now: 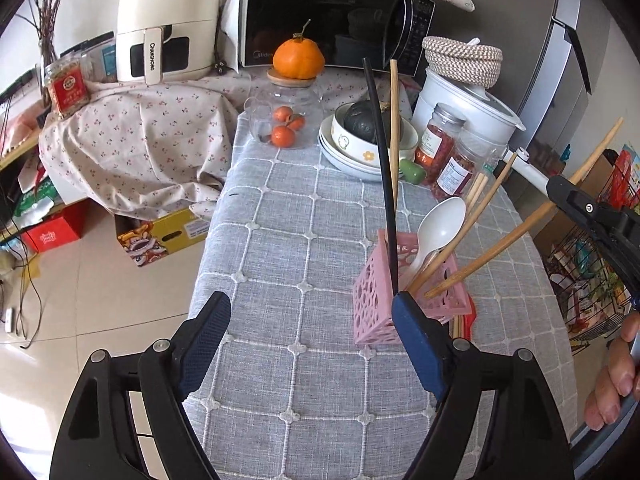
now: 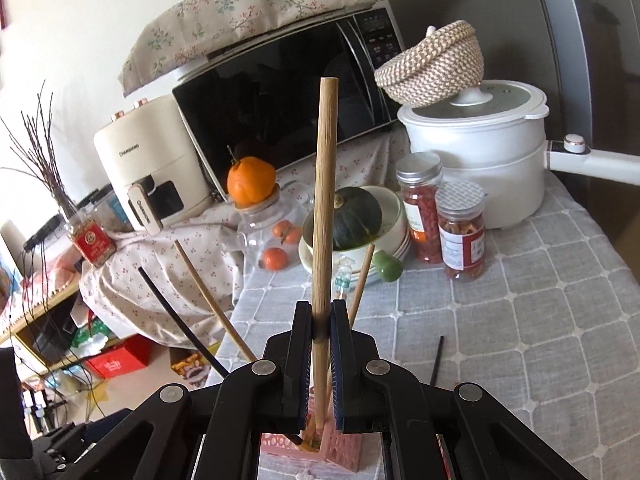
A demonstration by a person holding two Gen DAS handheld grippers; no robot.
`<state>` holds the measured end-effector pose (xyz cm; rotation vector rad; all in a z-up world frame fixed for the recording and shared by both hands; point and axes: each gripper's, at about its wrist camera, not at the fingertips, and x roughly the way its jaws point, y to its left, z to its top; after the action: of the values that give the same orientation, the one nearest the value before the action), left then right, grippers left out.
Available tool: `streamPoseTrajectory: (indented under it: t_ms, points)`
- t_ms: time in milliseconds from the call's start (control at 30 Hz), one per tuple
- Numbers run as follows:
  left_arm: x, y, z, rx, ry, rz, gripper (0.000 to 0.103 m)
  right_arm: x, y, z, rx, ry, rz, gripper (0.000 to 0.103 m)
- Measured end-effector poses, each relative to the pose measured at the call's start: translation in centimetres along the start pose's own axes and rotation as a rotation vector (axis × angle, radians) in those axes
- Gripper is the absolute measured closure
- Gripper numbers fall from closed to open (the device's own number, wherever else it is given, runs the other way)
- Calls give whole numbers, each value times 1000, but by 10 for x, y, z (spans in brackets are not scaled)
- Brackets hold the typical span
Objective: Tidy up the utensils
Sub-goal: 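Open both tools to release the chopsticks into the basket, then move the right tool down to the red plastic spoon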
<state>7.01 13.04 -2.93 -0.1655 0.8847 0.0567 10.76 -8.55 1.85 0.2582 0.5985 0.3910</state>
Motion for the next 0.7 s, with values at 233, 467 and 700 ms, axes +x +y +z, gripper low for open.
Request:
streamPoseTrajectory:
  t_ms: [233,467,700]
  points:
    - [4,-12,-5,13,16,-14,18,11,-4,-9,4,46,36,92]
    - [17,-24,-18,1,77,-43,18,-8,-25,1,87,57,74,46]
    - [23,-42,-30,59,92,-43,15,-36,-49,0,14,55,15,21]
